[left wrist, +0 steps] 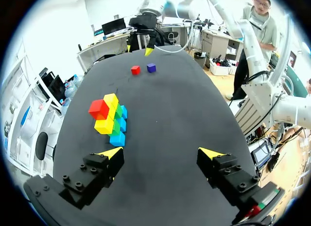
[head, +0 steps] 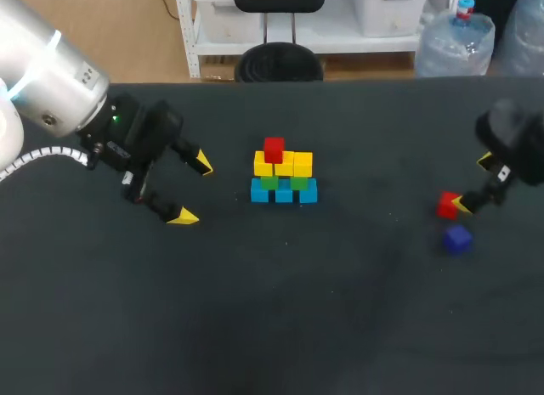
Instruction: Place the blue cubes, place green cubes on the blue cubes, place the yellow cubes on the green cubes, then place the red cubes on the yellow cubes, and place purple cube on the red cubes.
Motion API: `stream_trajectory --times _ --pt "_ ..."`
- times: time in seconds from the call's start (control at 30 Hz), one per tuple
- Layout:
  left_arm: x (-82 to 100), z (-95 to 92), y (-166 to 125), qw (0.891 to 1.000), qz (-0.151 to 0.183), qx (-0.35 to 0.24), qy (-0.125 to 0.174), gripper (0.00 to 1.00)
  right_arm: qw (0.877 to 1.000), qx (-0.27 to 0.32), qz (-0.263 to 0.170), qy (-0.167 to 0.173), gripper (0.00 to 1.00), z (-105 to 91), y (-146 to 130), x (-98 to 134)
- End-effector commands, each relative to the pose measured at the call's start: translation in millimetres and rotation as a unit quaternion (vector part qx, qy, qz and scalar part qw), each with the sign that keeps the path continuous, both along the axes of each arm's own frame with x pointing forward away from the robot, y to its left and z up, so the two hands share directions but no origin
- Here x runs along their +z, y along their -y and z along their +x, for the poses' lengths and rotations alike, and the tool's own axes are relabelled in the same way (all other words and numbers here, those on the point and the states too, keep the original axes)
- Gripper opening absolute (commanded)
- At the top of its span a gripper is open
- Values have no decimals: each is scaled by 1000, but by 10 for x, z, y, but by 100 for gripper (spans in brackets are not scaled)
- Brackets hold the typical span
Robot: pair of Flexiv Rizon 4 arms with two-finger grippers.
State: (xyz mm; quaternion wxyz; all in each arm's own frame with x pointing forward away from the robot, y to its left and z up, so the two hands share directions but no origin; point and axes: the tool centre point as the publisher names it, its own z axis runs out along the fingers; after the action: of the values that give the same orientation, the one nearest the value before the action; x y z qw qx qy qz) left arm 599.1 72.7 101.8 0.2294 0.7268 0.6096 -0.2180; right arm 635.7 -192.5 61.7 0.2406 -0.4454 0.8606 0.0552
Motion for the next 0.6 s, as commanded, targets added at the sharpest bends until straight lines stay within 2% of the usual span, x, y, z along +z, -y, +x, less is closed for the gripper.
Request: stream_trajectory --times 0.03,0.23,0.6 --pt "1 1 -4 1000 0 0 0 100 999 33 18 -19 100 150 29 -75" --pt "1 1 -4 1000 0 0 0 100 996 82 11 -25 100 188 57 -95" --pt "1 1 -4 1000 0 0 0 100 990 131 6 -45 100 108 91 -257"
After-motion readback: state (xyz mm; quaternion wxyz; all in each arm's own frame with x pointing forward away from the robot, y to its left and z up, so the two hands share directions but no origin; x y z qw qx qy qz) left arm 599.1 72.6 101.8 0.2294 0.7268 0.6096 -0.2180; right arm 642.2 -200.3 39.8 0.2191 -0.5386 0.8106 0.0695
